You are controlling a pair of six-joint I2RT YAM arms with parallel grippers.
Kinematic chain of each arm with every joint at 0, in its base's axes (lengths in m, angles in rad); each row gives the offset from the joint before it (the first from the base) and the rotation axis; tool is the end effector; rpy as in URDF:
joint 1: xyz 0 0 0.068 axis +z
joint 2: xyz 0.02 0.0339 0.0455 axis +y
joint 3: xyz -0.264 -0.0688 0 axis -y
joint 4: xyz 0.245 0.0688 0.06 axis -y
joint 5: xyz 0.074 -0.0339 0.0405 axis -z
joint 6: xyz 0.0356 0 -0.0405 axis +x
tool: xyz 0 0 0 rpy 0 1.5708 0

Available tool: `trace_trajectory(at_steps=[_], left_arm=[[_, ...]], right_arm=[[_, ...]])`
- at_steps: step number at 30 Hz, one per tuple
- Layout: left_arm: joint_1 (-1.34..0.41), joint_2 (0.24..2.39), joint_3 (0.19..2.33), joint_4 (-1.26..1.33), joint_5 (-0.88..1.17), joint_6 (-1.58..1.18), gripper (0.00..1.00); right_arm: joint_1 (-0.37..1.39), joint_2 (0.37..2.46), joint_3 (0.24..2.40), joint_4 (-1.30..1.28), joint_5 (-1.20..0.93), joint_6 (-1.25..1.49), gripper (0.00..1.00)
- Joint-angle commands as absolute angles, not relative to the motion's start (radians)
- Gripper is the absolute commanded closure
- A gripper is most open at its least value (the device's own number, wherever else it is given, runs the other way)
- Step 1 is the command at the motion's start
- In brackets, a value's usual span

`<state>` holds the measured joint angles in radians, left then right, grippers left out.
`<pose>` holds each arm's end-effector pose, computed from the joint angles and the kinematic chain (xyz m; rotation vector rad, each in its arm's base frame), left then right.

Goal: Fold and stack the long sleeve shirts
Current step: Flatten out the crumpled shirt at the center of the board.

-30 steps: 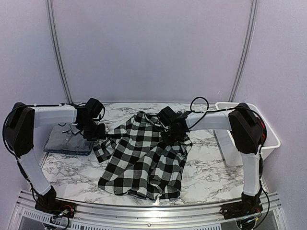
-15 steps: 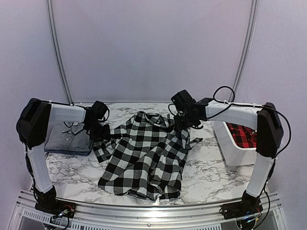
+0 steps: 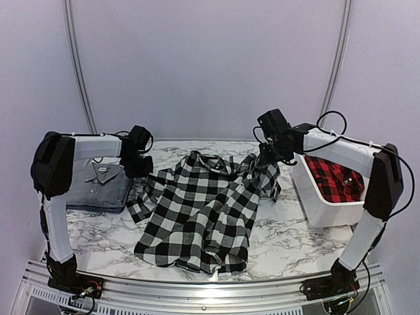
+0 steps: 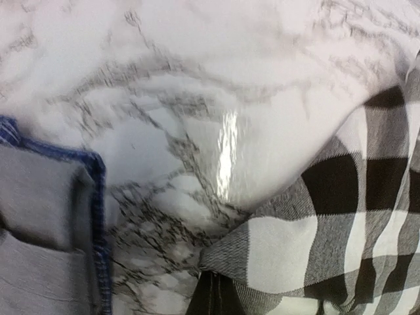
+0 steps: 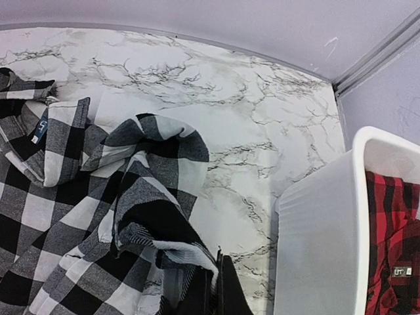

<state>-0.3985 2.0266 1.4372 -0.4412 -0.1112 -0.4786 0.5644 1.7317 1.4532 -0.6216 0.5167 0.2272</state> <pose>0.3974 -0.1630 0.1704 -0.1442 2.5975 -0.1747 0.3301 0.1882 0.2822 -0.1790 2.3270 -0.2544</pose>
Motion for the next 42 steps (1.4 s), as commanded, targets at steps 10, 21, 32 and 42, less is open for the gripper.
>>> trace_trajectory(at_steps=[10, 21, 32, 42], left_arm=[[-0.213, 1.959, 1.756, -0.542, -0.36, -0.309, 1.0], [-0.199, 2.033, 1.849, -0.614, -0.197, -0.305, 0.39], [-0.411, 1.783, 1.608, -0.612, -0.137, -0.339, 0.4], [-0.703, 1.723, 1.366, -0.543, 0.036, -0.391, 0.59]], right_arm=[[0.454, 1.726, 1.533, -0.679, 0.595, 0.19, 1.0], [0.451, 1.907, 1.779, -0.767, 0.549, 0.166, 0.62], [0.673, 1.866, 1.604, -0.594, 0.29, 0.223, 0.49], [0.589, 1.998, 1.565, -0.449, 0.157, 0.274, 0.58]])
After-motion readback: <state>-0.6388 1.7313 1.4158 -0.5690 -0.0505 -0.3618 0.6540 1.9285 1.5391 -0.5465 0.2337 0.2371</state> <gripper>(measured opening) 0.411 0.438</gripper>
